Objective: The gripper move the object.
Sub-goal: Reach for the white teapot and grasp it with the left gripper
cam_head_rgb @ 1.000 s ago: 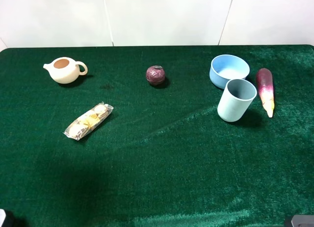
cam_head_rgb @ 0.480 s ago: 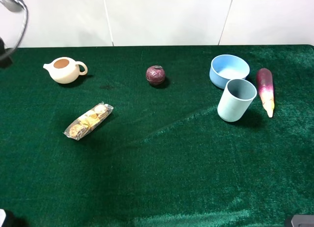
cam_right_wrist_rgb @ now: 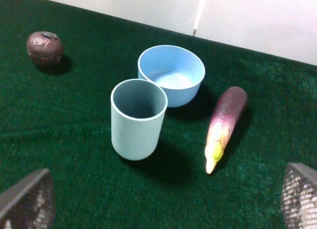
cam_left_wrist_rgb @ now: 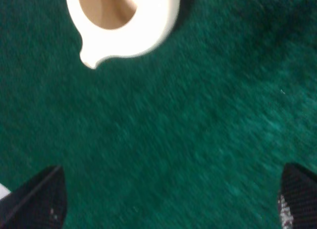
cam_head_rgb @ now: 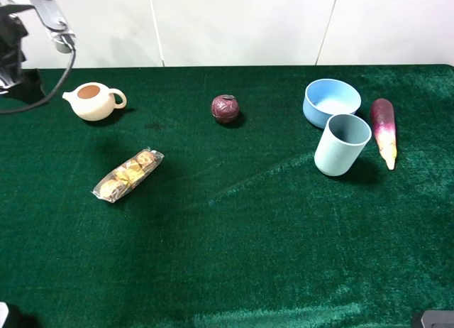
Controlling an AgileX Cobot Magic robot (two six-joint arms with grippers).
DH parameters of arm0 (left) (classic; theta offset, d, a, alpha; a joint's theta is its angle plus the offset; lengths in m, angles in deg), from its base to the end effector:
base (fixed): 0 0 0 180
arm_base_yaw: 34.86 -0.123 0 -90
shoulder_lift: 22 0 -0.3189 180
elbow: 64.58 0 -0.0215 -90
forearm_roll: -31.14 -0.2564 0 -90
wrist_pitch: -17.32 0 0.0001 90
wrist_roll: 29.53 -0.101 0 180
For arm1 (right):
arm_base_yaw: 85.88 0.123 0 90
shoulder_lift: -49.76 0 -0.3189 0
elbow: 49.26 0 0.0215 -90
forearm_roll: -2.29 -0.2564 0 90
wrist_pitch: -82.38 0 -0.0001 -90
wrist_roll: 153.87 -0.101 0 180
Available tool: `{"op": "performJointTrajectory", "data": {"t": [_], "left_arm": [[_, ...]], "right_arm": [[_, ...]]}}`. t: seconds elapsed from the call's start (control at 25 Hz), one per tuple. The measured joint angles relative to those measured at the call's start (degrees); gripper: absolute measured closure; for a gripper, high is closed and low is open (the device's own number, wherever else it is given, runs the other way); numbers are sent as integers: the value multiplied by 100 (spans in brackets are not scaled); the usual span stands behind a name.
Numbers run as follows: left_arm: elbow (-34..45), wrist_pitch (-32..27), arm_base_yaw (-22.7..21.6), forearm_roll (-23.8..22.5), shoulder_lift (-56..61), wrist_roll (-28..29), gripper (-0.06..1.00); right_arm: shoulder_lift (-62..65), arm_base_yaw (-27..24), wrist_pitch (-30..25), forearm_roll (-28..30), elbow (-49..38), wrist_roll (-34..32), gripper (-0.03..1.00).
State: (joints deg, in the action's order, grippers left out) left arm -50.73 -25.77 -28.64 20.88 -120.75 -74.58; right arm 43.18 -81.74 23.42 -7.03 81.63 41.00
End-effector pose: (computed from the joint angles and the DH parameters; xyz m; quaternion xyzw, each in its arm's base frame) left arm 0.3348 -0.0241 0.2684 0.4672 0.8558 0.1390 0.1734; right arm -0.0270 0.0121 0.2806 -0.1408 0.8271 0.0305 0.5433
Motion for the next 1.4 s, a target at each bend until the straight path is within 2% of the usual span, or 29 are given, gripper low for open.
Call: {"op": "performJointTrajectory", "data": {"t": [0.36,0.8,1.4], "left_arm": [[-31,778,228,-41,-940,-367,10],[-594,914,452,-41,-1925,-483,10],[-620,1101,459,-151,-2437,-495,10]], "right_arm": [[0,0,-5,0,0,0,27],[0,0,-5,0,0,0,27],[0,0,-9,0,0,0,27]]}}
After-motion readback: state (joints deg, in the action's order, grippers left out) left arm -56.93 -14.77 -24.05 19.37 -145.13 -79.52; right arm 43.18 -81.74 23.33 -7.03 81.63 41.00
